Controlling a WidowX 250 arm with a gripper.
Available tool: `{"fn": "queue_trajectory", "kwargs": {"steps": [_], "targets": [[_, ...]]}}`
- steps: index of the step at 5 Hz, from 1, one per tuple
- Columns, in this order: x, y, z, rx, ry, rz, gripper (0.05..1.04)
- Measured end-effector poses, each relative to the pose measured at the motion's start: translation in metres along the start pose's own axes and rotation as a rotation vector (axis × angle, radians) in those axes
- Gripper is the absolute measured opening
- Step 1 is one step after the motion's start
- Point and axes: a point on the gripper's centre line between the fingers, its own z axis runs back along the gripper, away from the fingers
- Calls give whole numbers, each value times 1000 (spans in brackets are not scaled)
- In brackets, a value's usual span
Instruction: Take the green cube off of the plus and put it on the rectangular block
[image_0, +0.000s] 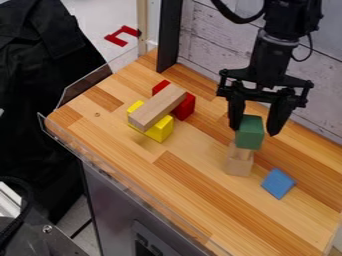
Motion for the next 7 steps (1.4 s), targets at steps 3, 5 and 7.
{"fn": "queue_trajectory", "kwargs": {"steps": [3,5,7], "targets": [[-3,24,36,-1,-34,-44,543],[-2,89,61,30,-72,-314,543],[3,121,39,63,-25,-532,543]]}}
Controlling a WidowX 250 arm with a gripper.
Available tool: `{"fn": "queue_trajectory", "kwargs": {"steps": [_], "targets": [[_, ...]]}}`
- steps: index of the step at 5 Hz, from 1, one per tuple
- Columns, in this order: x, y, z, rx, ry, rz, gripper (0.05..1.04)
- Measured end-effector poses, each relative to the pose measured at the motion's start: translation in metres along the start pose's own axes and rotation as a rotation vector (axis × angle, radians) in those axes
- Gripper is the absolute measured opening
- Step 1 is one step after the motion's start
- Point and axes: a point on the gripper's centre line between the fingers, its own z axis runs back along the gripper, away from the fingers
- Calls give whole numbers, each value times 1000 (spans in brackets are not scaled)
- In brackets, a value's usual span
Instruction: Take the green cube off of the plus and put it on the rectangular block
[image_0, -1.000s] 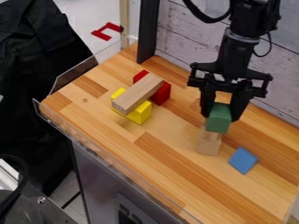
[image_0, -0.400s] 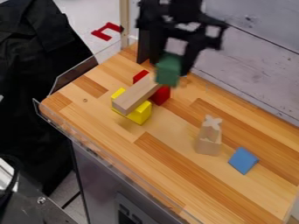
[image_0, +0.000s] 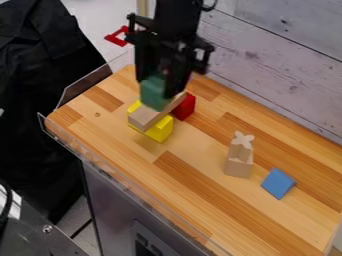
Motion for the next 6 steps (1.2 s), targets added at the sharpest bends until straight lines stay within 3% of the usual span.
{"fn": "queue_trajectory", "kwargs": {"steps": [2,5,6], "targets": [[20,13,-23,-54,-24,-7,543],[49,27,-28,-48,-29,-26,543],[55,30,-35,-37,-7,-34,543]]}}
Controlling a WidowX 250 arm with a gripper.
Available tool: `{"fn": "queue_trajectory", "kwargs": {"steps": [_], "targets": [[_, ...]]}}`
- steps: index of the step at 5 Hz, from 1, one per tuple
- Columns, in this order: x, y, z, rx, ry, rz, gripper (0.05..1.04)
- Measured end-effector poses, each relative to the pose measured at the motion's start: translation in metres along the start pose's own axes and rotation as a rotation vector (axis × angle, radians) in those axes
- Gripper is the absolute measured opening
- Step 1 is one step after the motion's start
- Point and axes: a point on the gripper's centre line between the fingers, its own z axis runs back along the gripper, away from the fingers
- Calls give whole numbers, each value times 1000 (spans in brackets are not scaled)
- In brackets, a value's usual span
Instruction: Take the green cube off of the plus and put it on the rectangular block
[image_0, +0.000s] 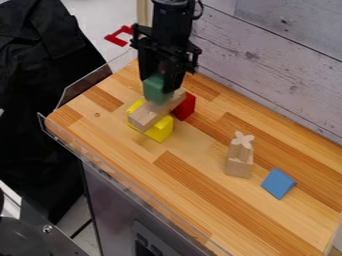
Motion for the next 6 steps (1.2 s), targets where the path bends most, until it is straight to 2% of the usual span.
{"fn": "queue_trajectory", "kwargs": {"steps": [2,3,4,5,6], "targets": [[3,1,-8,-6,29,-23,543],[3,1,-9,-6,30,-22,597],[2,1,-8,-4,37,17,897],[-5,3,17,30,-19,69,1007],[-18,-2,57,100,-76,95,1000]]}}
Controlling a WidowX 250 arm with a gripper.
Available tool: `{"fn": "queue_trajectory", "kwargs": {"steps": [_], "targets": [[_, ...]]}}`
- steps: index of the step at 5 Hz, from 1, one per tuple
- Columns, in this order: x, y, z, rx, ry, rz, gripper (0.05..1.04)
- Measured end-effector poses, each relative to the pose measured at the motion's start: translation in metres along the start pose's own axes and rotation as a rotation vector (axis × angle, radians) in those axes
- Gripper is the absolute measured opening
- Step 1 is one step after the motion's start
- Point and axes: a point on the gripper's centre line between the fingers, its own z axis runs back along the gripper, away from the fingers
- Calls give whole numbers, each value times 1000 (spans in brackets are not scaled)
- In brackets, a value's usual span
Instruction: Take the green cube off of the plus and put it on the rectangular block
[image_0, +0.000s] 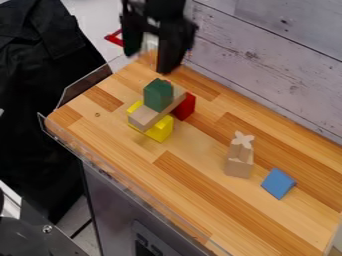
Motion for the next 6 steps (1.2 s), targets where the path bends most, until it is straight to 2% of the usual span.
{"fn": "queue_trajectory", "kwargs": {"steps": [1,2,3,4,5,6], "targets": [[-10,-24,21,34,33,-28,1000],[-13,-55,23,8,39,-69,1000],[-10,-82,19,-52,9,-96,1000],[-2,-99,2,-109,11,-92,1000],[-2,-108,-3,-115,21,-86,1000],[-9,-108,-13,-73,40,-48,1000]]}}
